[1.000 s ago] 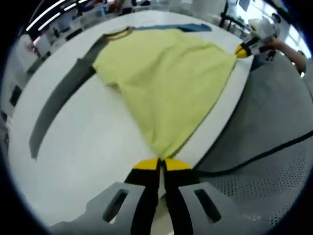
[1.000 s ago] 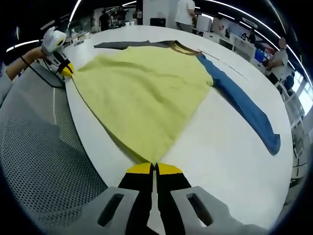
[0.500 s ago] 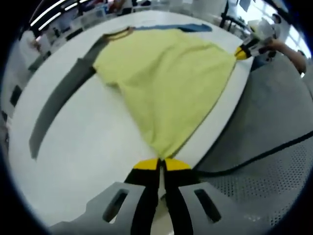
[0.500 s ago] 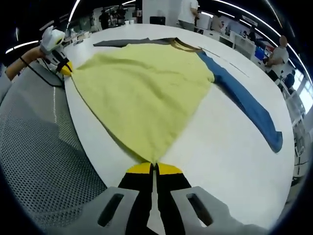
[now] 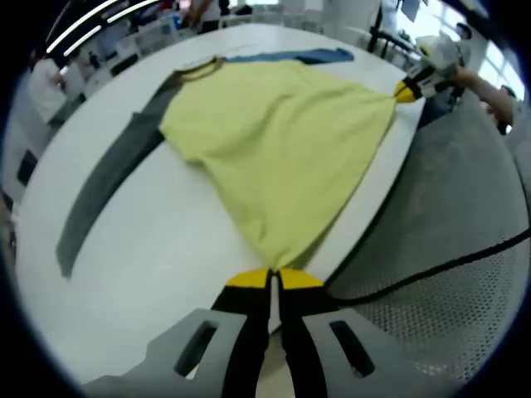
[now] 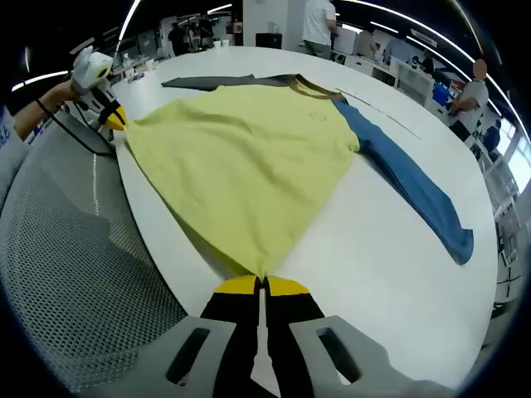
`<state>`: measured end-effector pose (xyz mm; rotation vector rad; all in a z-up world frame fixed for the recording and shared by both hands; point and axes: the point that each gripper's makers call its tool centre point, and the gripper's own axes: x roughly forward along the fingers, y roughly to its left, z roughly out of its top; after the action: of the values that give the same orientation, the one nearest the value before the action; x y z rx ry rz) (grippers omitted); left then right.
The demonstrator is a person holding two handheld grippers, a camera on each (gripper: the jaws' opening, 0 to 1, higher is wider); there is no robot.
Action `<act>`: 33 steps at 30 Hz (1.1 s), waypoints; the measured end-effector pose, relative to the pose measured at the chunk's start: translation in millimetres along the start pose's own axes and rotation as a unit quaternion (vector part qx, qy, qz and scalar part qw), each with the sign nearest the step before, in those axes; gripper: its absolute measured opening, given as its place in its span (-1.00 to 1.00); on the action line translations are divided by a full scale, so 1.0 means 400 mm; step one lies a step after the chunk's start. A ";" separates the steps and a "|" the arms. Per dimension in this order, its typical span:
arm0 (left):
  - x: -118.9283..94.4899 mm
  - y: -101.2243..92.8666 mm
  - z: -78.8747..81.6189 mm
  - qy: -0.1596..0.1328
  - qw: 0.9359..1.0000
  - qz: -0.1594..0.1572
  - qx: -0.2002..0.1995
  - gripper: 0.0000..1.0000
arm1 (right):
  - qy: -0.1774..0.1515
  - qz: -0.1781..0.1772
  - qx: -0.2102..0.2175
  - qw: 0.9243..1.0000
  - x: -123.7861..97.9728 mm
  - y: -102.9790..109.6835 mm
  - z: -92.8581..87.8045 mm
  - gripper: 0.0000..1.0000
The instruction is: Fold the garment on the visible template until the final outline fits inside the template.
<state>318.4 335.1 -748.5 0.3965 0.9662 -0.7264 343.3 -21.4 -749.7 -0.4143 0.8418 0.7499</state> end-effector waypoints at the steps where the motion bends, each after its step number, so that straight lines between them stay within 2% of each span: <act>1: -0.007 0.004 0.009 -0.008 1.000 0.004 -0.001 -1.00 | -0.006 -0.002 0.001 1.000 -0.007 -0.002 0.008 -0.95; 4: -0.032 0.012 0.035 -0.025 1.000 0.011 0.001 -1.00 | -0.023 -0.010 0.000 1.000 -0.032 -0.010 0.037 -0.95; 8: -0.061 0.026 0.062 -0.035 0.999 0.026 0.014 -1.00 | -0.033 -0.017 -0.009 0.999 -0.054 -0.016 0.064 -0.95; 12: -0.087 0.028 0.086 -0.048 0.998 0.025 0.013 -1.00 | -0.042 -0.022 -0.018 0.999 -0.071 -0.019 0.086 -0.95; 15: -0.095 0.023 0.090 -0.045 0.998 0.025 0.018 -1.00 | -0.045 -0.023 -0.020 0.999 -0.078 -0.019 0.091 -0.95; 20: -0.066 0.008 0.047 -0.015 1.000 0.015 0.021 -1.00 | -0.025 -0.015 -0.021 0.999 -0.059 -0.007 0.051 -0.95; 26: -0.022 -0.004 0.004 0.000 1.000 0.010 0.014 -1.00 | -0.011 -0.009 -0.022 1.000 -0.029 0.015 0.012 -0.95; 33: 0.013 -0.014 -0.031 0.014 1.000 0.000 -0.004 -1.00 | -0.001 -0.008 -0.017 1.000 0.001 0.013 -0.020 -0.95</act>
<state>308.9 336.8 -759.3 0.4015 0.9958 -0.7188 335.7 -22.6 -755.3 -0.4498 0.8251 0.7509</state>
